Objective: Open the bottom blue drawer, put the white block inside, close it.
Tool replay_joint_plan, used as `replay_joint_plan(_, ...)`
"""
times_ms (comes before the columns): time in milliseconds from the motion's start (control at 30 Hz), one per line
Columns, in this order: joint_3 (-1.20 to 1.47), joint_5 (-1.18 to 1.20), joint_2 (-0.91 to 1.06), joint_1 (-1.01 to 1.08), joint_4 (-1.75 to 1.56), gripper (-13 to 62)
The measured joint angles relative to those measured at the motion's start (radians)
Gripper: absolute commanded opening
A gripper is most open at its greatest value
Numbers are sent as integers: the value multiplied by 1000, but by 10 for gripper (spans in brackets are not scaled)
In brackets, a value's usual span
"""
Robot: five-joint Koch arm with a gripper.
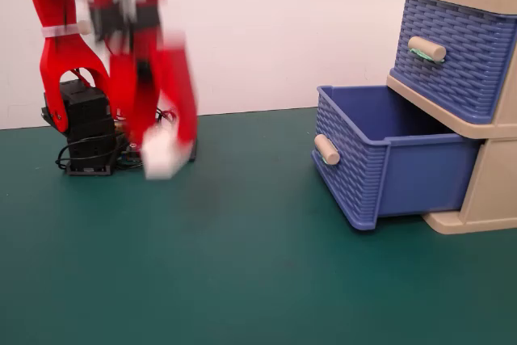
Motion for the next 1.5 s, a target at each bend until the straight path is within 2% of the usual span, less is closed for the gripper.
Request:
replay_joint_plan(100,-399,6,-98,-123,207,-82)
replay_joint_plan(167,-499,51,-167,-258,255,-82)
replay_joint_plan(200,-623,120,-244,-382,238,-82)
replay_joint_plan(300,-848,230,-442,-540,212,-82)
replay_joint_plan(467,-1216,282,-805,-655,163,-82)
replay_joint_plan(567,-1262,290,-899,-687,158,-76)
replay_joint_plan(600,-1275,301,-920,-704,153,-48)
replay_joint_plan(700,-1275,342,-923,-710,155,281)
replay_joint_plan(733,-1275,362,-923,-710,152,342)
replay_joint_plan(900,-1299,480,-908,-712,143,348)
replay_joint_plan(1100,-1275,463,-670,-660,279,341)
replay_joint_plan(1167,-1169,379,-623,-627,318,340)
replay_joint_plan(1300,-891,32,-607,-518,336,337)
replay_joint_plan(1367,-842,-147,-607,-476,331,337)
replay_joint_plan(1500,-845,-160,-675,-472,279,338)
